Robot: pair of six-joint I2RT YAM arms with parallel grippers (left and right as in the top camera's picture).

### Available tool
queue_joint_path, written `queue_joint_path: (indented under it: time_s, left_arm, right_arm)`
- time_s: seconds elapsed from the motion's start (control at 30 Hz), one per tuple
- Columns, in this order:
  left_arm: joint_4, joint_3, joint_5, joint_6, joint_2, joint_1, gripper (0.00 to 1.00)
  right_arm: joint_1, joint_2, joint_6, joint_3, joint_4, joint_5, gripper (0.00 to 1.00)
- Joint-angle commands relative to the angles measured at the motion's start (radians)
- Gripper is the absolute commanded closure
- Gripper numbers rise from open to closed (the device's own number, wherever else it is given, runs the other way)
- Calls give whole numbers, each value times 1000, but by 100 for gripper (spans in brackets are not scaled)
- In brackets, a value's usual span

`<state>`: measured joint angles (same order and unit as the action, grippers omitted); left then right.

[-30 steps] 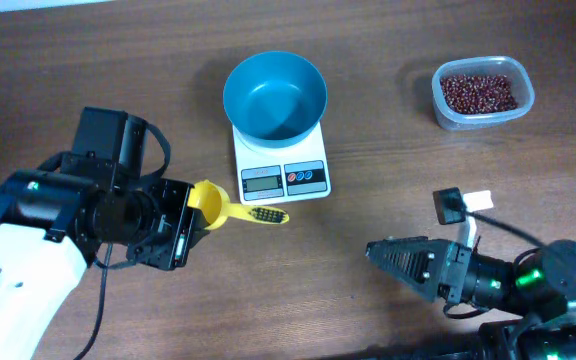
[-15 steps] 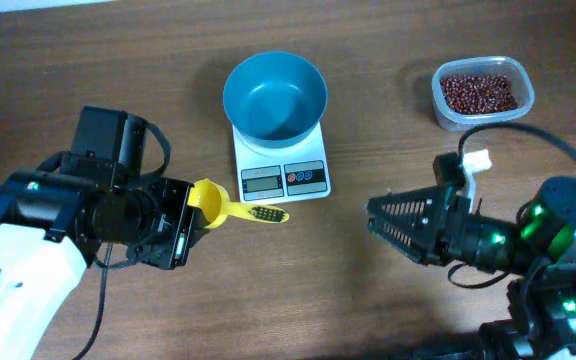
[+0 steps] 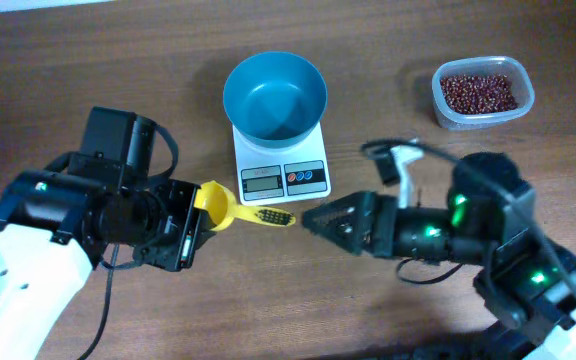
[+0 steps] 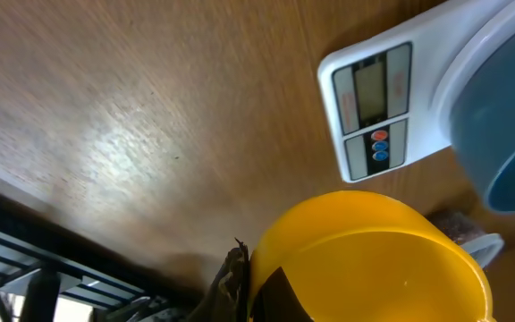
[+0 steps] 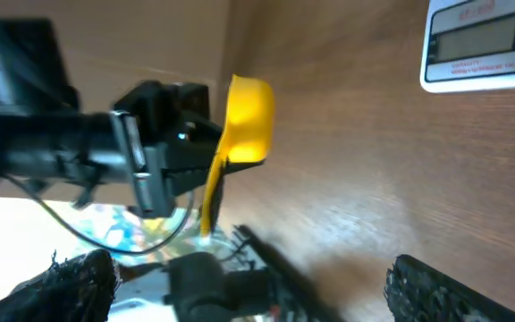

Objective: Scoop item into bowl and weigh 50g on scale
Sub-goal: 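Move the right gripper toward the scoop handle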

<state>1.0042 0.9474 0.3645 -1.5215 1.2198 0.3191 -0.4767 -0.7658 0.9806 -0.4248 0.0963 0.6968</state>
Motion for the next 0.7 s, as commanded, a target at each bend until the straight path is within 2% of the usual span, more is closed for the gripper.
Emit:
queue_joint_path:
  time_s: [0.0, 0.1, 0.2, 0.37, 0.67]
  left_arm:
    - [-1, -4, -51, -15, 3, 63, 100]
    - [-2, -4, -73, -16, 3, 96, 100]
    - [-2, -4, -73, -43, 3, 111, 100]
    - [-2, -4, -64, -68, 3, 111, 100]
    - [-2, -4, -58, -68, 3, 174, 100]
  right_arm:
    - [-108, -18, -34, -22, -40, -191, 1]
    - [-157, -21, -21, -22, -75, -237, 0]
    - [-214, -21, 4, -21, -90, -315, 13]
    - [-266, -33, 30, -21, -110, -354, 19]
    - [-316, -139, 71, -21, -204, -352, 42]
